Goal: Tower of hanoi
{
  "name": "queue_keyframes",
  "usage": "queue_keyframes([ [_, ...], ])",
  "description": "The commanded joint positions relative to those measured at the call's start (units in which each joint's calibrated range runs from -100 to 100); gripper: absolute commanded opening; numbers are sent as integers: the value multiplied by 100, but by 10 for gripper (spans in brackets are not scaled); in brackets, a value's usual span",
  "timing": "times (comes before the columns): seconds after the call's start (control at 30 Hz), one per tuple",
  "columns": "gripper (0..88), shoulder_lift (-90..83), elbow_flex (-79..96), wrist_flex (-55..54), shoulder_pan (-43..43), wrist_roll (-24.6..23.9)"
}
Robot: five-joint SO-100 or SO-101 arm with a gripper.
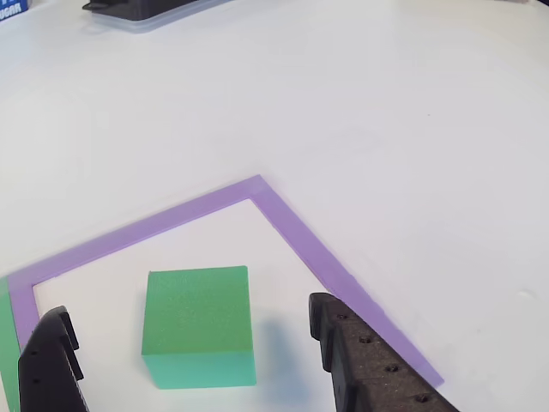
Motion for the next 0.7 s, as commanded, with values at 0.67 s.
queue_keyframes([
  [0.67,253,990,-909,-379,-167,0],
])
